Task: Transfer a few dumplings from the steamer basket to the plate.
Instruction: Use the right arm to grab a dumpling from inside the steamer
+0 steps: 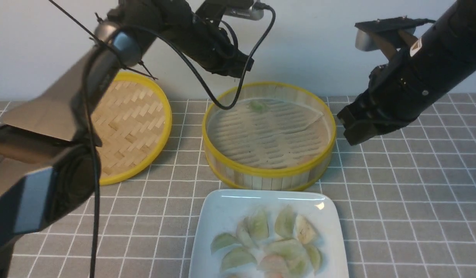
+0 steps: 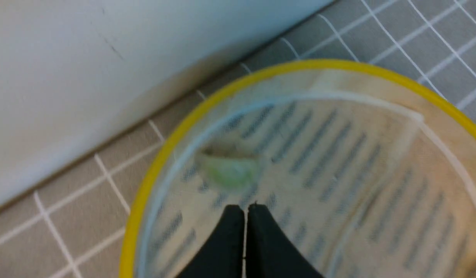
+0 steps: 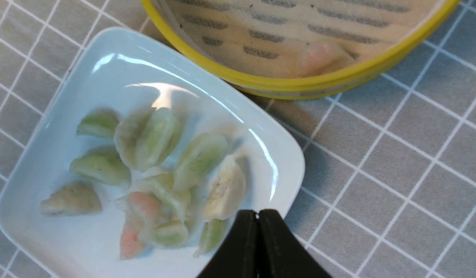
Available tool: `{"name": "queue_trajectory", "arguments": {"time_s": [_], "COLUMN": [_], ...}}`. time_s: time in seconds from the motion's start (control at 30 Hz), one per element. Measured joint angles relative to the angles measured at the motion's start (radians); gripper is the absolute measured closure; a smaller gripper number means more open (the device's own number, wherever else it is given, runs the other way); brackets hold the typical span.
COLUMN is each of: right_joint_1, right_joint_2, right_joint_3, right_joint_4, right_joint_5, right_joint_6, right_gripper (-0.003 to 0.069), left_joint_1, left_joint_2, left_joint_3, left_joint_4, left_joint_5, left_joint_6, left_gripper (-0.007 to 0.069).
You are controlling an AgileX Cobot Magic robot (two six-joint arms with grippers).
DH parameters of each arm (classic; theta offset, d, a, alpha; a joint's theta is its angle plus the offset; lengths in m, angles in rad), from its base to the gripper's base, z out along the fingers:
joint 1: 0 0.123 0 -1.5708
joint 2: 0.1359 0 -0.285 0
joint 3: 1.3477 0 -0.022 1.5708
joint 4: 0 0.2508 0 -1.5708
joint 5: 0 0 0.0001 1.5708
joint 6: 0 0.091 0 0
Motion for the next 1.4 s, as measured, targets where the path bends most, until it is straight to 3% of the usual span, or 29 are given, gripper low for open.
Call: {"name": "queue_trajectory", "arguments": {"time_s": [0.23,0.6,0.7,1.07,1.23,1.4], "right_joint_1": [0.000,0.000,0.000,0.000,0.000,0.000], "right_joint_2": [-0.014,-0.014,-0.014,-0.014,-0.018,-0.019], "right_joint_3": [0.000,0.002,0.002,0.002,0.002,0.002], "right_joint_4": [-0.002,-0.013,-0.043,-0.096,-0.097,-0.097], "right_joint_5": [-0.004,0.012,0.018,0.023,0.023,0.024], "right_joint_6": [0.001,0.001,0.004,0.041,0.047,0.053], "right_gripper": [0.0672,0.0672,0.0672,0.0672,0.0672,0.0673], "left_joint_1": [0.002,0.002,0.002,0.001,0.000,-0.003], "left_joint_2": [0.140,0.206,0.222,0.224,0.224,0.242], "left_joint_3": [-0.089,-0.092,-0.092,-0.092,-0.092,-0.094], "left_joint_4": [-0.077,-0.130,-0.151,-0.167,-0.171,-0.164], "left_joint_5": [-0.055,-0.110,-0.118,-0.157,-0.157,-0.150], "left_joint_6": [0.021,0.270,0.313,0.508,0.534,0.484], "left_gripper": [0.0629,0.0591,0.0540,0.0229,0.0197,0.0195]}}
